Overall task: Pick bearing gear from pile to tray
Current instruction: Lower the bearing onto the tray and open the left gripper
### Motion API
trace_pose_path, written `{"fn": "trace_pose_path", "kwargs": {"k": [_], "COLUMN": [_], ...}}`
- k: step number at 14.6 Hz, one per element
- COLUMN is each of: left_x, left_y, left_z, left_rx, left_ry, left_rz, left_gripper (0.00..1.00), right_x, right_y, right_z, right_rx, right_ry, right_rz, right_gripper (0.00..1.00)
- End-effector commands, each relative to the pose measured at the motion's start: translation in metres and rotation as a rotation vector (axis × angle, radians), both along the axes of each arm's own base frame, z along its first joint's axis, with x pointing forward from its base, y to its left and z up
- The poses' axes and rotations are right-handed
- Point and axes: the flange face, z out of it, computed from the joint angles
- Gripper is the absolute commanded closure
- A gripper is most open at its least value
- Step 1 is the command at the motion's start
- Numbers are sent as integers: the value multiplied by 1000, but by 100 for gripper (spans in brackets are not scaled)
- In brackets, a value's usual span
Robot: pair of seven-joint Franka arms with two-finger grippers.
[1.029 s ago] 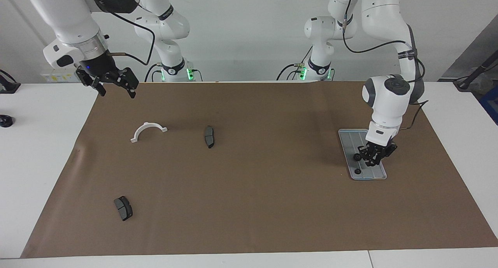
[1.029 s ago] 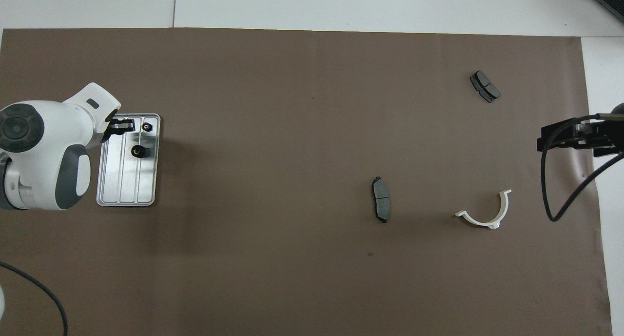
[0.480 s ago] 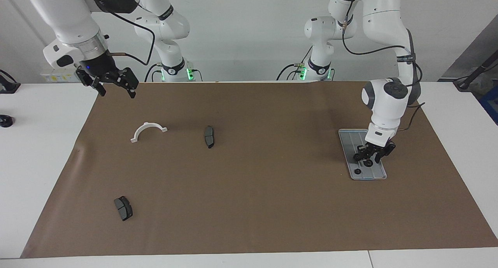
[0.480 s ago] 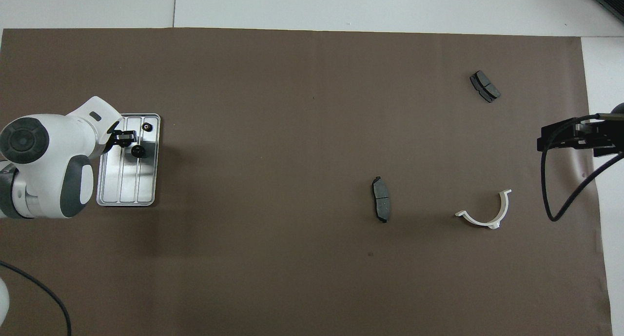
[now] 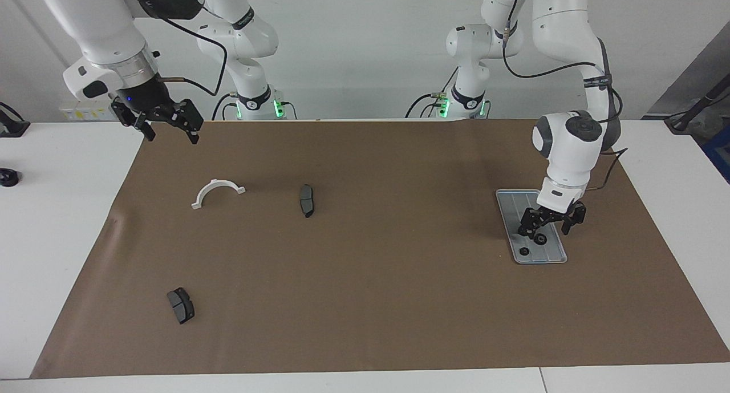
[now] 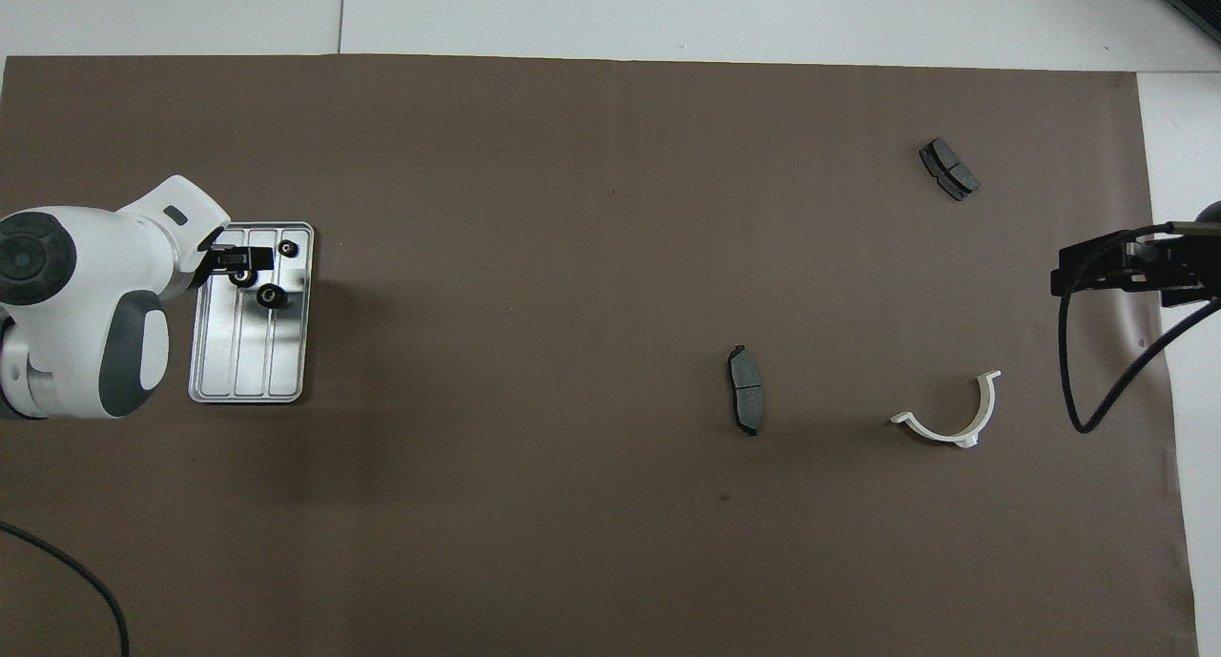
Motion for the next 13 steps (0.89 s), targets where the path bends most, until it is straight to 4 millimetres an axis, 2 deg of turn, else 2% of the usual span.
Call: {"fn": "trace_pose_path", "kwargs": {"k": [1,4,7,9,12,13], "left_x": [5,8,16,17,8,-5], "left_y": [-4,-17,-36,-42,-49,-46], "left_z": [41,82,136,160,193,215], "left_rx": [5,11,-26,-71,-67,-63], "left_ry": [44,81,125,134,161,145], "left_rz": [-9,-13,-8,2,-36,-60], "left_gripper": [0,0,0,0,0,0], "right_x": [-7,-7,-7,-7,-7,-7], "right_y": [0,0,0,0,0,0], "right_z": [1,1,1,1,1,1], "right_rx": [23,23,23,23,23,23], "right_ry": [4,4,4,4,4,4], "right_rz": [-7,-7,-5,-7,-7,-5], "right_gripper": [0,0,0,0,0,0]}}
